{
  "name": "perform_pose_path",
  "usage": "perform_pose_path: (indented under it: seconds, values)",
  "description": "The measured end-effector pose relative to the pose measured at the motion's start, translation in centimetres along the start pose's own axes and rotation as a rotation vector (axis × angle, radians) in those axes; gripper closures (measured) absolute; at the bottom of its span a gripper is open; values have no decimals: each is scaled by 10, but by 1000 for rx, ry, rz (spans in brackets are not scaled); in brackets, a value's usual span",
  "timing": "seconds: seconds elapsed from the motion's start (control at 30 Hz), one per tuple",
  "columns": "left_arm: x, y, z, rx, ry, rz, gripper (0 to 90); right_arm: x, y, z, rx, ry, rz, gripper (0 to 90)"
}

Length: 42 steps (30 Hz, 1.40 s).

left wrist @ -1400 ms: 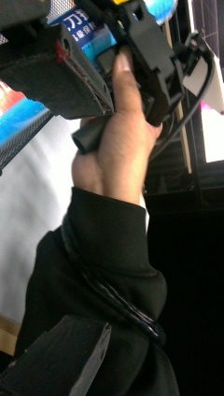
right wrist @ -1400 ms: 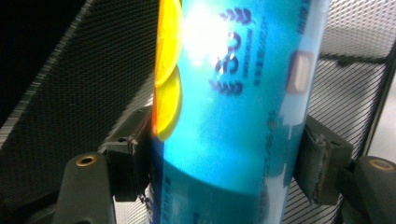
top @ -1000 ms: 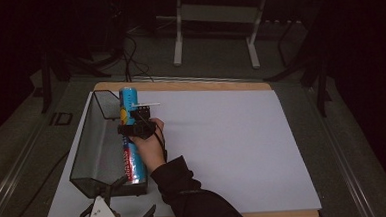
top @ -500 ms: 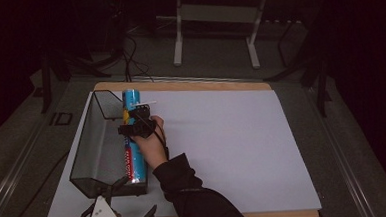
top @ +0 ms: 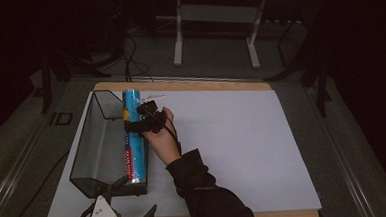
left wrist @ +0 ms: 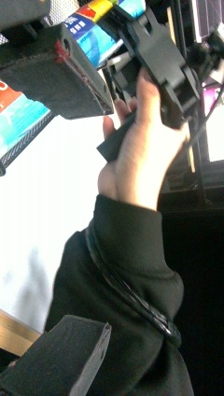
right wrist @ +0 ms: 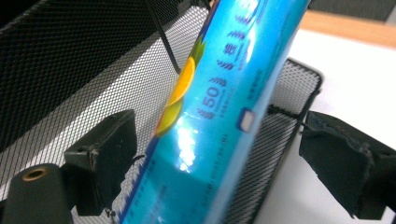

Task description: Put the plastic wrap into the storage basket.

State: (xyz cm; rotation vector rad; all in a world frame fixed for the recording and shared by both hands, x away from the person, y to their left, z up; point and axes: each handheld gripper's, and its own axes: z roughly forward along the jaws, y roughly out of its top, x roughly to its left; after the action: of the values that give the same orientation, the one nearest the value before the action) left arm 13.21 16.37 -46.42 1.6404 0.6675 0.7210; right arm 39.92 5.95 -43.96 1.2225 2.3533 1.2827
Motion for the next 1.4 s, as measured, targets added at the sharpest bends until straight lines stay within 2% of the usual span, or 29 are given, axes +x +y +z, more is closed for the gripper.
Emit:
perform_pose_path:
  seconds: [0.1,0.23,0.3,0.33,0.4,0.53,0.67,0.8,0.97,1.4]
  values:
    - [0,0,1,3,0,-1,1,-4,1,-13,-20,26,-23,125]
    - [0,0,2,5,1,-2,1,-7,3,-30,-38,63,-89,126]
    - [0,-1,3,8,0,-2,1,-9,3,-38,-45,79,-99,126]
    - [0,-1,3,8,0,-2,1,-9,3,-38,-45,79,-99,126]
    - [-1,-1,4,13,0,0,1,-13,0,-50,-58,86,-128,131]
    - [-1,-1,5,16,-1,-3,1,-17,-7,-62,-63,90,-176,134]
    - [-1,-1,5,14,3,1,1,-22,-13,-69,-73,73,-185,135]
    - [-1,-1,4,13,7,-2,1,-28,-25,-79,-106,46,-211,135]
    - [-2,-1,5,19,1,1,1,-38,-43,-88,-91,37,-236,135]
    - [-3,-1,7,22,-1,6,1,-66,-89,-110,-73,32,-219,135]
